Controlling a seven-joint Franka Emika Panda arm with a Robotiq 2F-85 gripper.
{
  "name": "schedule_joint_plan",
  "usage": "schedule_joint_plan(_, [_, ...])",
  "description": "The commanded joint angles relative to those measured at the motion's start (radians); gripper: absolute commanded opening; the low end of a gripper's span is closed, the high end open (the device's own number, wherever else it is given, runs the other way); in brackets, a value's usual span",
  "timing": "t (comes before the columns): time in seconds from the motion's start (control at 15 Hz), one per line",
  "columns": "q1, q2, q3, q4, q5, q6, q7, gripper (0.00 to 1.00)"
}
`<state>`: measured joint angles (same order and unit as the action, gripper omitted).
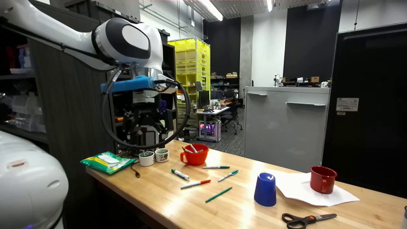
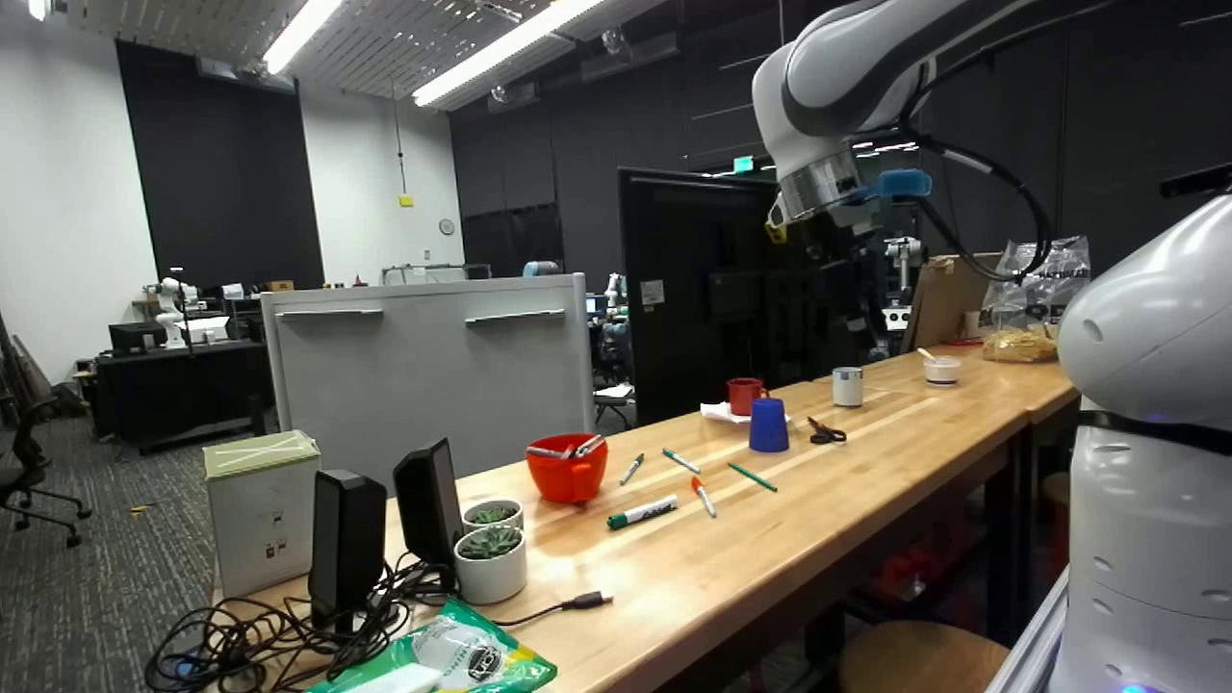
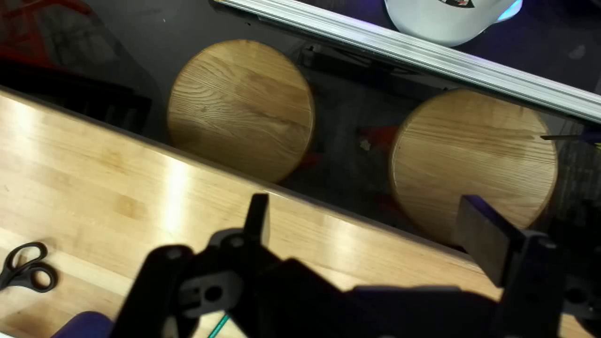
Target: Put the green pencil in the left red cup
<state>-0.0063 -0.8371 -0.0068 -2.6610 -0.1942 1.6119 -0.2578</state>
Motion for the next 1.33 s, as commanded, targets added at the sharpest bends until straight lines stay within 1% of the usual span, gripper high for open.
schedule_joint_plan(0.0, [0.025,0.001,-0.02,0.002,-0.012,-0.005,0.015,1.0])
schedule_joint_plan(0.13, [0.028,-0.005,-0.015,-0.008,-0.006,0.007,0.025,1.0])
schedule_joint_plan(0.27, [0.026,-0.007,-0.004,-0.035,0.016,0.061,0.084,1.0])
schedule_joint_plan(0.47, [0.011,0.025,0.001,-0.073,0.036,0.195,0.187,1.0])
schedule_joint_plan(0.67, [-0.018,0.063,-0.005,-0.122,0.027,0.347,0.258,1.0])
schedule_joint_plan(0.87, [-0.057,0.138,-0.02,-0.125,0.035,0.46,0.312,1.0])
schedule_joint_plan(1.07, [-0.1,0.201,-0.051,-0.126,0.048,0.556,0.342,1.0])
schedule_joint_plan(1.2, [-0.123,0.244,-0.072,-0.114,0.057,0.598,0.342,1.0])
schedule_joint_plan(1.27, [-0.127,0.254,-0.078,-0.108,0.066,0.597,0.335,1.0])
